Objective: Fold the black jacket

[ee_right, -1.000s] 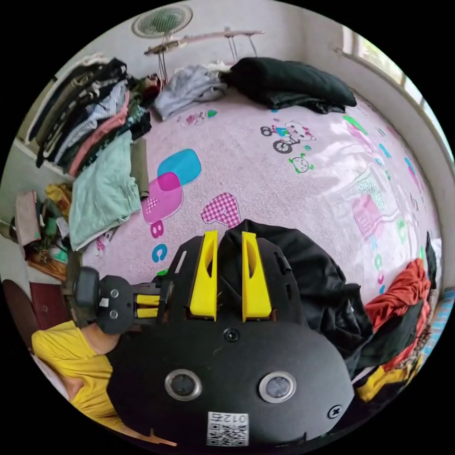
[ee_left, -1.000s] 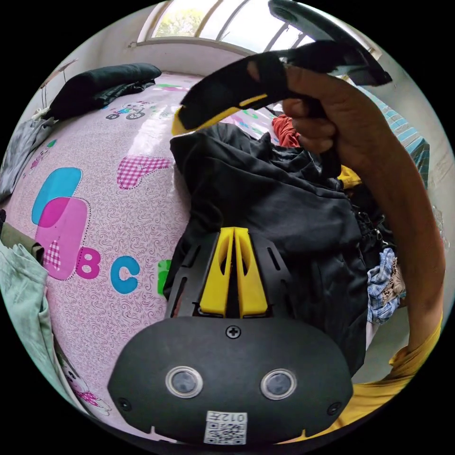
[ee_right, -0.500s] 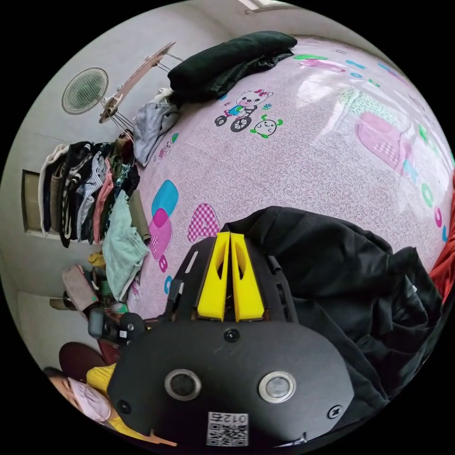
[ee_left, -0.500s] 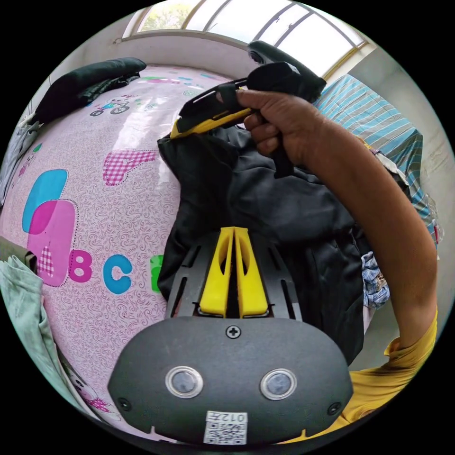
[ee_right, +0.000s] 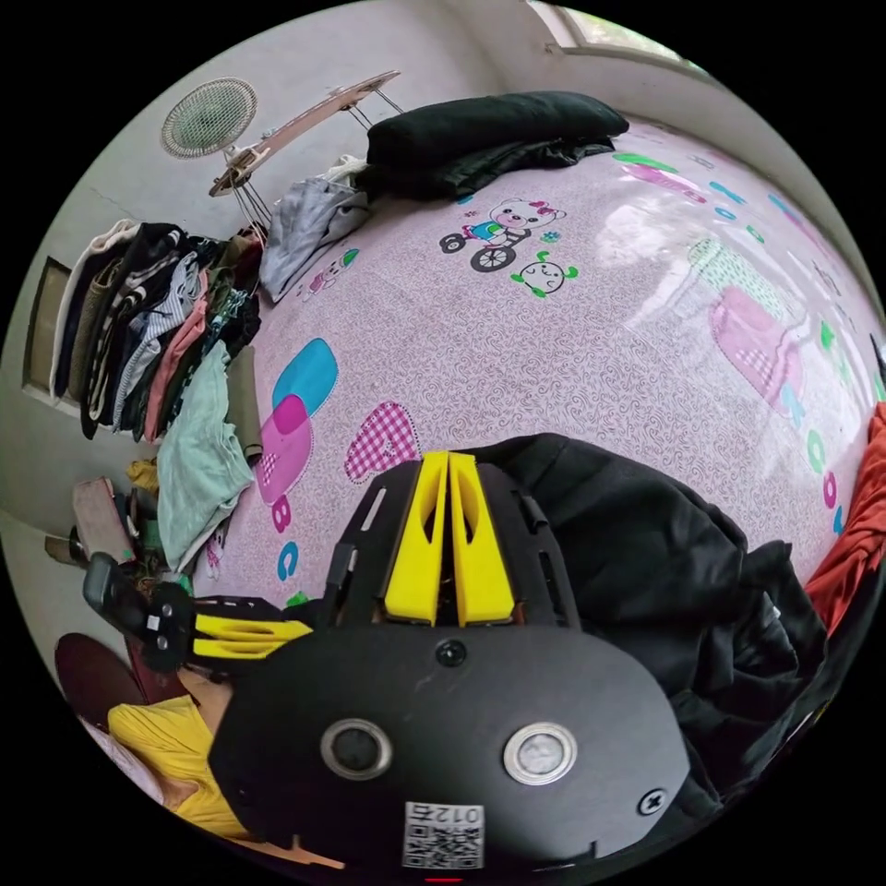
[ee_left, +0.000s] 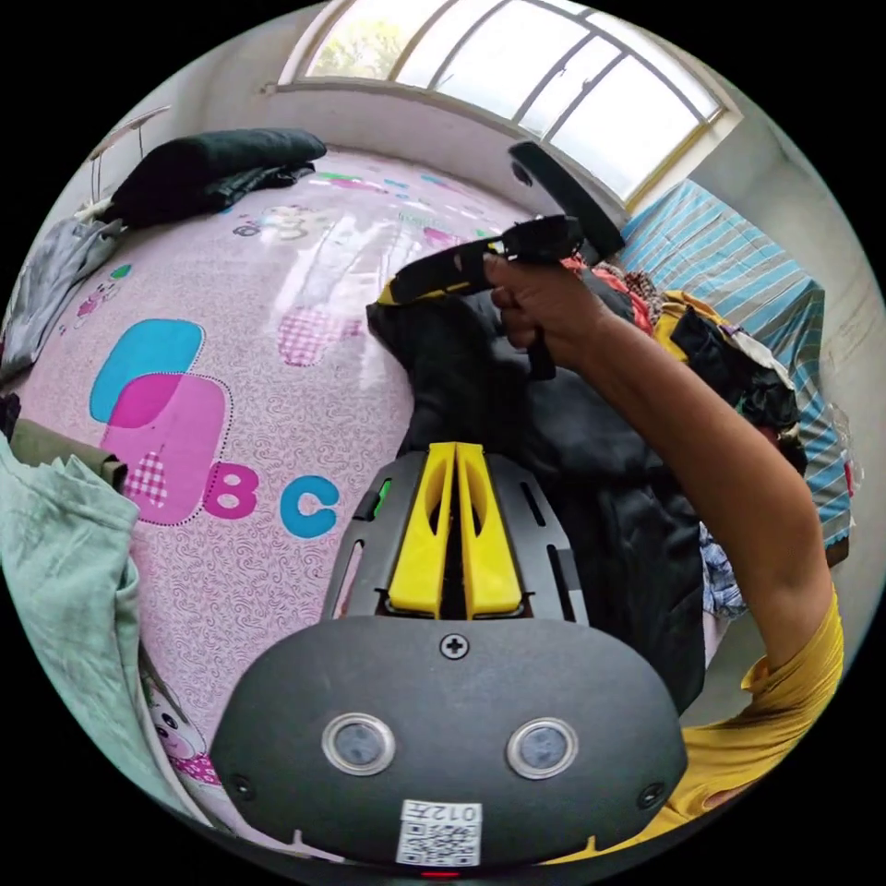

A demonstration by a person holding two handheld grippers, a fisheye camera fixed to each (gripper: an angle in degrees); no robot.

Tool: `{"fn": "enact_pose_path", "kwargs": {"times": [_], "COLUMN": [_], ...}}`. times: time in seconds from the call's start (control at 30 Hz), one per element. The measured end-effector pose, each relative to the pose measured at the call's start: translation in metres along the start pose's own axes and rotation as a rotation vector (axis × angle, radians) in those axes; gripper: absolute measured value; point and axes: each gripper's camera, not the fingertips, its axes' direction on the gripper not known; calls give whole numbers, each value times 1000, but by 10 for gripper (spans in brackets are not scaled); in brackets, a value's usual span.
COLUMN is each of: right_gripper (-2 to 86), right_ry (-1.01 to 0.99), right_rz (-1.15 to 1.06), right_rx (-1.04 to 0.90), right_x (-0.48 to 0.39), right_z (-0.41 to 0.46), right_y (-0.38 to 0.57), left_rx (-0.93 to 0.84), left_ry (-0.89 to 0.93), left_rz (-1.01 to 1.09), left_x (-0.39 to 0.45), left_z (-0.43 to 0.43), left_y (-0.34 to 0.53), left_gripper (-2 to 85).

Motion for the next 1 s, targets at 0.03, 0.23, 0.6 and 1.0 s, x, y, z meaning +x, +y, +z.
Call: {"fn": "enact_pose_path", "kwargs": {"times": [0.03,0.23,0.6,1.0], "right_gripper": [0,0,3,6], "right_ry": [31,150,24,-27], "right_rz": [1,-79,83,600], "right_rx": [4,106,152,520], "right_x": [0,-10,75,210], "right_z": [-3,-69,-226,-349], "right_y": [1,25,282,465], "left_rx": [-31,-36,308,45], "left_ry": [-52,-92,168,24], "left_rz": [18,43,34,17], "left_x": [7,16,13,21], "left_z": [7,6,-41,11], "left_y": [-2,-1,17,-2], "left_gripper": [4,3,3,3]}}
